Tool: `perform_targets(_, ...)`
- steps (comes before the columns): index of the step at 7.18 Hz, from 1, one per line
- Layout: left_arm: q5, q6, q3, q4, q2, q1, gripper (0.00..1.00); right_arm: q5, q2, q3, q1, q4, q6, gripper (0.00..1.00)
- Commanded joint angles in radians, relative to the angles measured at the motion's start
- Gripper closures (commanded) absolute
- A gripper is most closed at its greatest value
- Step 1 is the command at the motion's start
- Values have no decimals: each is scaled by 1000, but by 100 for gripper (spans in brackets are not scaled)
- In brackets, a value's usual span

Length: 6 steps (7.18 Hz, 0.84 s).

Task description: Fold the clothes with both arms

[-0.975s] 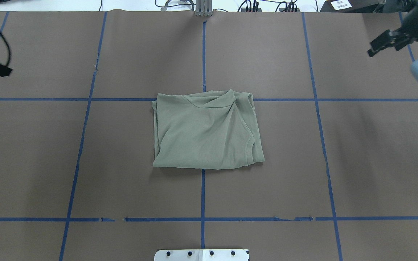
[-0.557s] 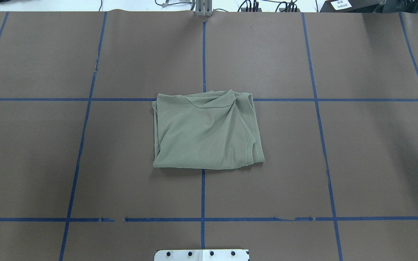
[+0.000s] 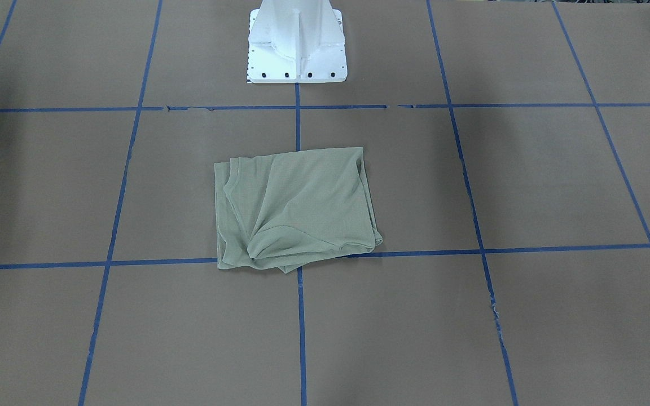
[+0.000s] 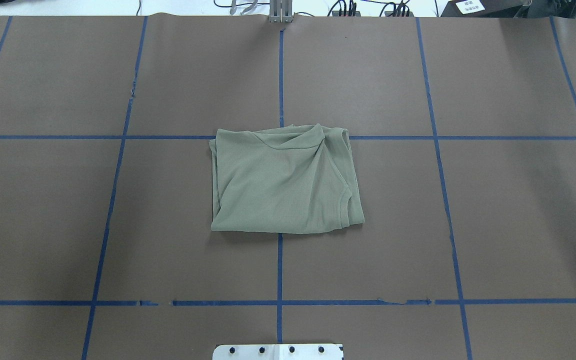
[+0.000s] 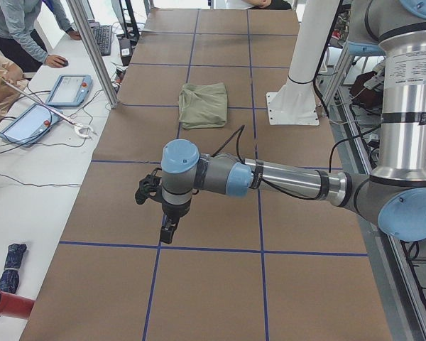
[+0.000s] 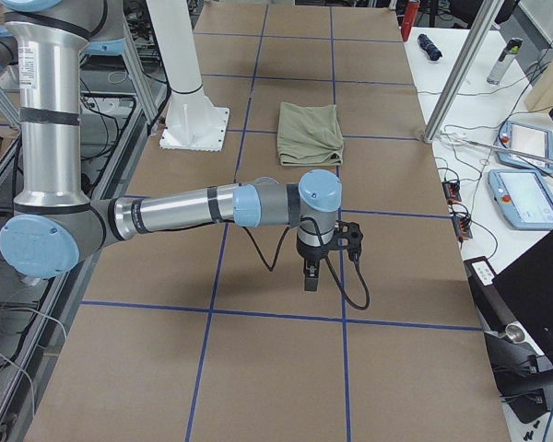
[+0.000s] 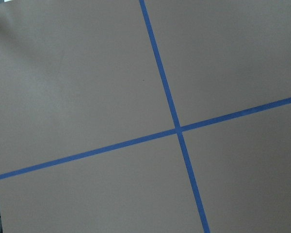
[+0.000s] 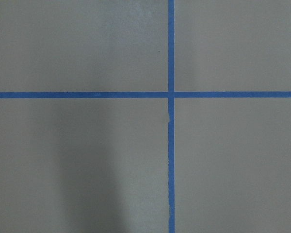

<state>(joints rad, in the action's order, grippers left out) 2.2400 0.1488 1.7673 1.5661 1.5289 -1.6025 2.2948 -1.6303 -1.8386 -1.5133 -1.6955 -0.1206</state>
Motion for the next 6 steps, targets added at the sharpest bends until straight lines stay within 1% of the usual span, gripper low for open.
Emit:
perform_targets(1, 47, 35, 4, -50, -16, -7, 0, 0, -10, -8, 1, -13, 5, 0)
perform_targets(3, 38, 23, -9, -52, -18, -5, 0, -1, -16, -7, 1, -16, 13, 0)
perform_targets(4, 43, 23, -23, -51, -35, -5, 0, 0, -14, -11, 2, -15, 15, 0)
perform_targets(6, 40, 26, -19, -43, -46, -2, 0, -6, -17, -8, 4, -18, 13, 0)
